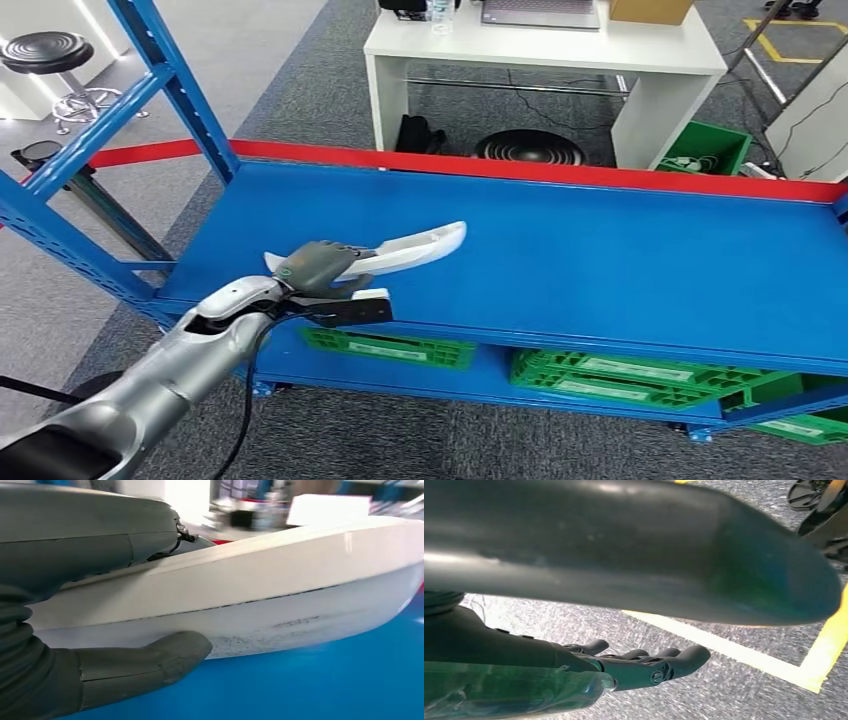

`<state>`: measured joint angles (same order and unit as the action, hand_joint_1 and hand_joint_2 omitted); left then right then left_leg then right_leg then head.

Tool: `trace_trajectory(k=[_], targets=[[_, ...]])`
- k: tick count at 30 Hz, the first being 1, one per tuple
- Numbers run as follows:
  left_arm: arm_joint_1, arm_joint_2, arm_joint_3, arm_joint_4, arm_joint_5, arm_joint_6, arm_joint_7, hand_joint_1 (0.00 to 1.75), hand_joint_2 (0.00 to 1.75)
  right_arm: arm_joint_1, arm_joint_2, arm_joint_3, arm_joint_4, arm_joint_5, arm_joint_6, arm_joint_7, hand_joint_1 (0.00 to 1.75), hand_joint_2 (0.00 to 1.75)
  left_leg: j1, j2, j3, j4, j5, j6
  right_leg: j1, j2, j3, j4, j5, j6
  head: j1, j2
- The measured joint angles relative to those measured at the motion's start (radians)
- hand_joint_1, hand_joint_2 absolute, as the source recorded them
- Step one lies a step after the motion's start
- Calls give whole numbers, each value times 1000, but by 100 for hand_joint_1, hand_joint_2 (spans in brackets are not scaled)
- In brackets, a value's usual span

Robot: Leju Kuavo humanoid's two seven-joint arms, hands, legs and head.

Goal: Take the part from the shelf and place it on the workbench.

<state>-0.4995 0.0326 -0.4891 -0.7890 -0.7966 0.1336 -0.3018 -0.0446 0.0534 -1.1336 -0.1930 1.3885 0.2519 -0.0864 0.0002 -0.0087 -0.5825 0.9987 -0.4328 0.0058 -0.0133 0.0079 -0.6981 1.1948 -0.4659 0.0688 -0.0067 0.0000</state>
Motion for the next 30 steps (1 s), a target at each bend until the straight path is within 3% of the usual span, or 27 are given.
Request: trace_trajectory(k=[2, 3, 7, 9, 11, 12, 13, 14, 16, 18, 20, 22, 24, 26, 27, 28, 29, 30], targets=[[52, -14, 37, -99, 200, -74, -137, 175, 175, -3, -2, 1, 0, 8, 0, -6, 0, 0, -4, -1, 1, 3, -5, -9, -1, 2, 64, -122, 41, -3, 1, 0], [79, -23, 50, -157, 299, -123, -192, 175, 175, -4, -2, 2, 0, 11, 0, -8, 0, 0, -6, -1, 1, 4, -5, -13, -1, 3, 80, -151, 46, -7, 1, 0], [170, -65, 60, -400, 630, -332, -334, 175, 175, -3, -3, 8, 0, 24, 1, -19, 0, 0, -5, -1, -6, 16, -21, -27, 3, 5, 81, -160, 43, -36, 0, 0], [201, -92, 51, -526, 778, -448, -366, 175, 175, -5, -3, 15, 0, 28, 1, -23, 0, 0, -4, 0, -41, 96, -74, -32, 2, 3, 82, -162, 43, -46, -3, 0], [225, -119, 32, -638, 886, -539, -371, 175, 175, -7, -3, 19, 0, 32, 1, -25, 0, 0, -4, 0, -104, 231, -136, -33, 3, 1, 82, -162, 42, -51, -4, 0], [235, -130, 19, -686, 920, -570, -372, 175, 175, -8, -3, 21, 0, 34, 1, -25, 0, 0, -4, 0, -128, 280, -149, -33, 3, 0, 82, -162, 41, -51, -4, 0], [243, -139, 4, -730, 947, -596, -372, 175, 175, -8, -3, 23, 0, 37, 1, -25, 0, 0, -4, 0, -136, 294, -142, -33, 3, -1, 83, -162, 41, -52, -4, 0], [248, -147, -10, -769, 972, -620, -373, 175, 175, -9, -3, 26, 0, 39, 1, -26, 0, 0, -4, 0, -125, 270, -118, -32, 3, -1, 84, -162, 41, -52, -4, 0], [252, -164, -40, -844, 1020, -661, -373, 175, 175, -11, -2, 33, 1, 43, 1, -25, 0, 0, -4, 1, -60, 146, -49, -26, 3, 0, 87, -162, 42, -48, -5, 0], [251, -179, -65, -903, 1055, -686, -373, 175, 175, -12, -2, 39, 1, 45, 1, -22, 0, 0, -5, 1, -7, 40, -16, -20, 7, 1, 86, -159, 44, -39, -2, 0], [251, -188, -84, -941, 1072, -697, -373, 175, 175, -13, -2, 43, 1, 48, 1, -14, 0, 0, -7, -1, 2, 12, -14, -13, 7, 0, 84, -161, 49, -26, 16, 0], [252, -192, -100, -964, 1076, -699, -373, 175, 175, -15, -1, 45, 2, 45, 0, 5, 0, 0, -5, -2, 0, 8, -5, -3, 4, -1, 81, -159, 44, -14, 52, 0], [250, -196, -113, -975, 1076, -700, -373, 175, 175, -16, -1, 44, 2, 27, -9, 56, 0, 0, -1, -1, -3, 4, 3, 8, 3, -1, 57, -96, -8, -4, 102, 0], [251, -197, -124, -980, 1076, -700, -373, 175, 175, -17, -2, 34, 2, -2, -28, 149, 0, 0, -2, 0, -11, 4, 10, 14, 3, -1, 13, 33, -88, 2, 146, 0], [251, -197, -128, -981, 1076, -699, -373, 175, 175, -17, -4, 26, 2, -15, -40, 201, 0, 0, -3, 1, -16, 4, 14, 15, 3, -1, -4, 88, -113, 4, 160, 0], [251, -197, -131, -981, 1076, -697, -373, 175, 175, -17, -6, 17, 2, -25, -50, 247, 0, 0, -3, 1, -21, 4, 19, 14, 3, -1, -6, 112, -121, 6, 169, 0], [252, -197, -134, -982, 1075, -695, -373, 175, 175, -17, -10, 8, 2, -33, -58, 283, 0, 0, -3, 0, -27, 4, 24, 13, 3, -1, 12, 98, -110, 6, 176, 0], [252, -197, -136, -982, 1075, -693, -373, 175, 175, -18, -15, -1, 1, -39, -66, 310, 0, 0, -3, 0, -31, 4, 29, 10, 2, -1, 49, 46, -87, 6, 179, 0]])
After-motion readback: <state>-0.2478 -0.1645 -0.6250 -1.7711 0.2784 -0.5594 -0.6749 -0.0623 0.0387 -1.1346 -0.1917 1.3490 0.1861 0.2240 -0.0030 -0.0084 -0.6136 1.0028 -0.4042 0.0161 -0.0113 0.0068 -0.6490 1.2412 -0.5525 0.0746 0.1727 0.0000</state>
